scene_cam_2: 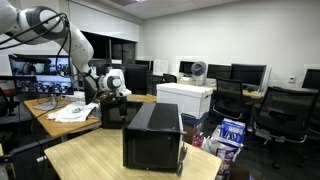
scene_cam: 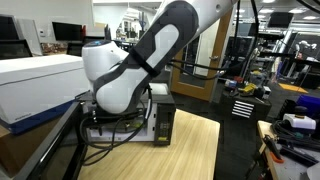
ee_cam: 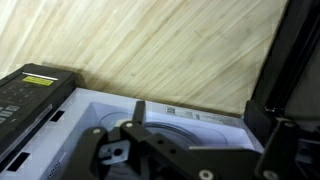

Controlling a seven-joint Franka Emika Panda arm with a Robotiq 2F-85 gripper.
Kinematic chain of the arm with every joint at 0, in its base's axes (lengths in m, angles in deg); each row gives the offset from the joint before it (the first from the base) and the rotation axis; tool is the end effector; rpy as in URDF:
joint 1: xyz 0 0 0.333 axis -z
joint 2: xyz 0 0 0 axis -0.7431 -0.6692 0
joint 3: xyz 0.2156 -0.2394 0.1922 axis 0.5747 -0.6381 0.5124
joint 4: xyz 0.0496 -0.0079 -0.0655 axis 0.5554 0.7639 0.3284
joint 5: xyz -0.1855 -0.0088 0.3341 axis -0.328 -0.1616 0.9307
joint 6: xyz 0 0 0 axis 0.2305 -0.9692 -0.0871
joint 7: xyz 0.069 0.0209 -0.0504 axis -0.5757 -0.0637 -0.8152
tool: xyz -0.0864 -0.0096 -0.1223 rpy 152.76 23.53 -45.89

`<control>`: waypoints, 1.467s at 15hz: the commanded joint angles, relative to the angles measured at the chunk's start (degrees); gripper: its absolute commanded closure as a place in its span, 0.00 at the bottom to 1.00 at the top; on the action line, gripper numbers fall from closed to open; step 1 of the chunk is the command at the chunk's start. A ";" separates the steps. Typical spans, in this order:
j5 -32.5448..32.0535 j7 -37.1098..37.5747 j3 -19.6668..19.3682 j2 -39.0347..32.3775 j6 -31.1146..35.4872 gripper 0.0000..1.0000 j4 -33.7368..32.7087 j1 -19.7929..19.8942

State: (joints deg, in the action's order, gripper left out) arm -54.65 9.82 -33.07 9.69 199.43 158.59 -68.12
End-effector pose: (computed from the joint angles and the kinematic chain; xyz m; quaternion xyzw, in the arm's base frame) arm 0.7203 0.1390 0.1372 0.9095 -0.4042 0.0766 0.0590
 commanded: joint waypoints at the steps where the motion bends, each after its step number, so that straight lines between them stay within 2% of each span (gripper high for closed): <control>1: 1.20 -8.96 4.34 2.33 1.26 0.00 2.68 6.42; 5: 2.65 -23.59 8.36 2.68 -0.60 0.00 3.00 12.64; 9: 2.88 -33.86 8.69 2.50 -3.68 0.00 2.59 14.32; 13: 1.59 -41.09 7.16 2.69 -6.70 0.00 2.53 13.46; 17: 2.50 -53.00 10.03 3.56 -8.51 0.00 3.22 16.08; 18: 2.72 -53.66 10.02 3.59 -8.69 0.00 2.95 15.98; 19: 2.11 -49.38 8.16 0.56 -7.45 0.00 0.20 13.95; 22: 2.13 -51.10 8.76 0.98 -8.02 0.00 0.20 14.40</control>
State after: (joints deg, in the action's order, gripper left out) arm -53.07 -40.97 -23.81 10.79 191.52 158.98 -53.28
